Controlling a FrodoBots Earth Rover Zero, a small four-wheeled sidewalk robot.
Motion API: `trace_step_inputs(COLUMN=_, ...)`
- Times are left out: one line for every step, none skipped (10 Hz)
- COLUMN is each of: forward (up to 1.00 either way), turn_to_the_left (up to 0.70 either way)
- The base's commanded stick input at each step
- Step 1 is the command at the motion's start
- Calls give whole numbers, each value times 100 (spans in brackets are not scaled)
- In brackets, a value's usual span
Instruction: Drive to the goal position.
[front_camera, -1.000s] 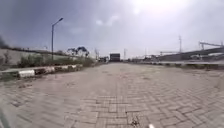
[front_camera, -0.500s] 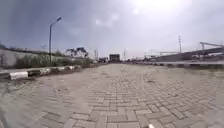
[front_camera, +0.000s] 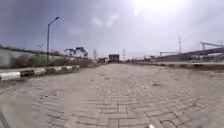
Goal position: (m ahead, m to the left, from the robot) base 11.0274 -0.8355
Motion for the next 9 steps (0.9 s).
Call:
trace_step_inputs(forward=100, turn_to_the_left=0)
trace_step_inputs(forward=100, turn_to_the_left=0)
trace_step_inputs(forward=100, turn_to_the_left=0)
trace_step_inputs(forward=100, turn_to_the_left=0)
trace_step_inputs(forward=100, turn_to_the_left=0)
trace_step_inputs(forward=100, turn_to_the_left=0)
trace_step_inputs(forward=100, turn_to_the_left=0)
trace_step_inputs(forward=100, turn_to_the_left=-1)
trace_step_inputs(forward=100, turn_to_the_left=-5)
